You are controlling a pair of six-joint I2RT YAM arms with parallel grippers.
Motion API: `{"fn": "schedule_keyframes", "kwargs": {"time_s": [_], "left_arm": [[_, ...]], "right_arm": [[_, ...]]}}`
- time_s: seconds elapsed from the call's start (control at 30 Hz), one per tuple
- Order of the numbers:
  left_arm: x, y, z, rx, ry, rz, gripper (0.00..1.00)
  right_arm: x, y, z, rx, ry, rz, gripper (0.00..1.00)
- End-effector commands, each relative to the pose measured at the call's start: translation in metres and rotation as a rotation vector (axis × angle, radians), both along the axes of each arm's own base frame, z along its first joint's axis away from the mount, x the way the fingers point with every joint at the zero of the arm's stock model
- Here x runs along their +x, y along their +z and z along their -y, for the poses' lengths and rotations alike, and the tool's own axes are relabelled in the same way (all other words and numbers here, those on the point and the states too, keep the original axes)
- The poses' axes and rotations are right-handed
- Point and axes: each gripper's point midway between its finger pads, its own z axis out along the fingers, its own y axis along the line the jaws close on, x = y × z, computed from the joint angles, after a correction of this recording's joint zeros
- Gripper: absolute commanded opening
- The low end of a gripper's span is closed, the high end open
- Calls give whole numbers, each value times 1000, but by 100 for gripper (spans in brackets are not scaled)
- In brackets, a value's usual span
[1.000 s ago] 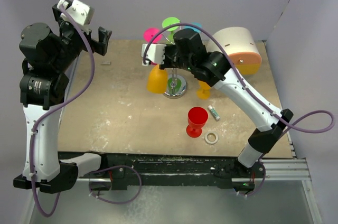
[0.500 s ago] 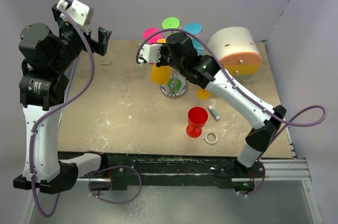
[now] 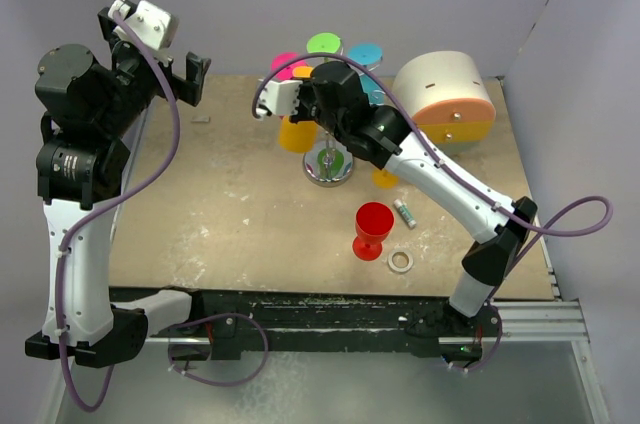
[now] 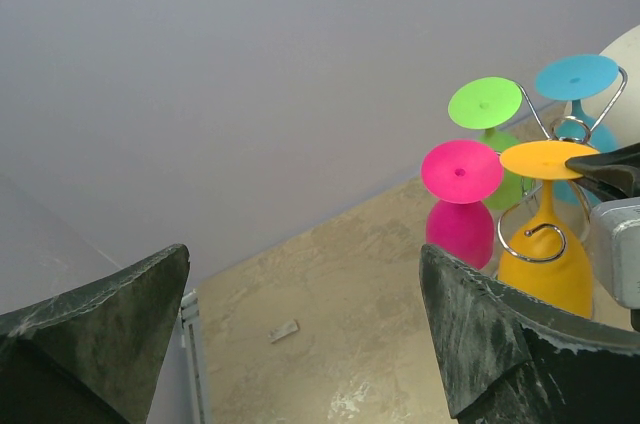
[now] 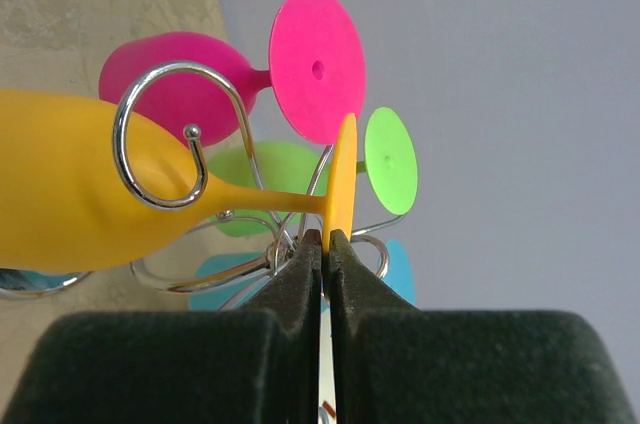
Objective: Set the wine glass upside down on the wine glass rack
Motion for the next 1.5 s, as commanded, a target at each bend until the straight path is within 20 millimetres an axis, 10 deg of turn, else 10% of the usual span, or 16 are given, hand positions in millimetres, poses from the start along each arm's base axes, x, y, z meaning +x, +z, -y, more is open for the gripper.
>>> {"fn": "schedule_keyframes", "kwargs": {"time_s": [0.0,1.47], "left_arm": [[-5,13,-3,1,3,55,99],[-5,15,-13,6,63,64,99]], "right_arm": [[1,21,-4,58,-7,58,0],[-24,12,-48,72,108,7,0]]}}
